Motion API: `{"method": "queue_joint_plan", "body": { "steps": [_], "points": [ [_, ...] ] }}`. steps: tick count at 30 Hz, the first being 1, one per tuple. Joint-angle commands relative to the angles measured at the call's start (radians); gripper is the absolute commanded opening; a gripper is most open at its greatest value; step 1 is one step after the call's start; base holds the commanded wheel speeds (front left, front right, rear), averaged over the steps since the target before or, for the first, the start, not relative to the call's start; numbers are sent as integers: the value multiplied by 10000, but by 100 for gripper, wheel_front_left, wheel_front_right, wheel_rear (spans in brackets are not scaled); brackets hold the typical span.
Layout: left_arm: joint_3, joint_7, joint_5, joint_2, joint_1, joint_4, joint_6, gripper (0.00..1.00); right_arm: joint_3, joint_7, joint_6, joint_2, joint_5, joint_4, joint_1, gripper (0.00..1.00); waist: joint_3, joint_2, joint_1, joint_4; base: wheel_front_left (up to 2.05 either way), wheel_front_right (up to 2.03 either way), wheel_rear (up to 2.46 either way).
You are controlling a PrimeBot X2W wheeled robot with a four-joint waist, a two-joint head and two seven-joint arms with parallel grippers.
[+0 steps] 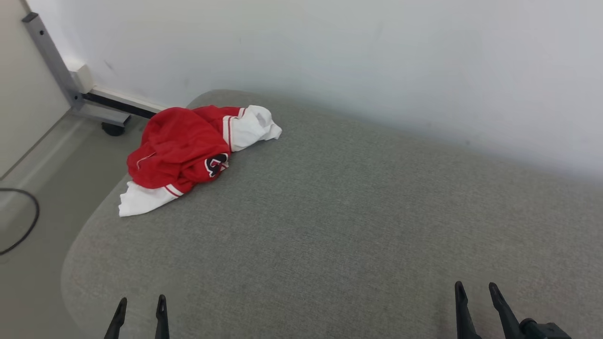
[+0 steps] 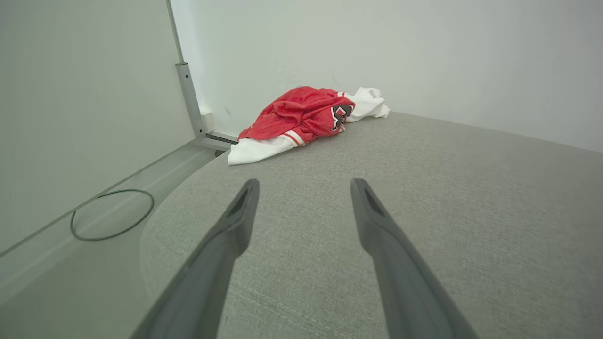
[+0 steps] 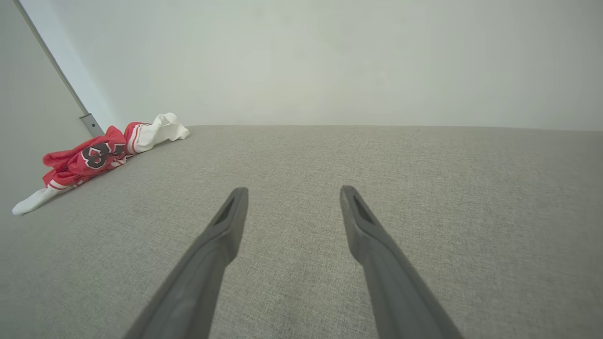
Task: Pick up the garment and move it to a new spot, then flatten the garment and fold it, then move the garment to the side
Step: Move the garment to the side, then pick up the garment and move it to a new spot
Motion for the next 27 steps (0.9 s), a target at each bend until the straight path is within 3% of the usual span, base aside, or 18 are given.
{"method": "queue_joint_plan", "body": {
  "steps": [1, 13, 27],
  "points": [
    [20, -33, 73, 4, 4, 9, 10, 100, 9, 0, -19, 13, 42, 19, 8, 100, 21, -1, 0, 458, 0, 0, 0],
    [621, -33, -303, -14, 226, -238, 96, 100, 479, 0, -19, 12, -197, 216, -553, 100, 270, -1, 0, 845, 0, 0, 0],
    [815, -33, -860, -18, -597, 146, 139, 100, 334, 0, -19, 14, -159, 143, -325, 100, 249, -1, 0, 627, 0, 0, 0]
  ]
}}
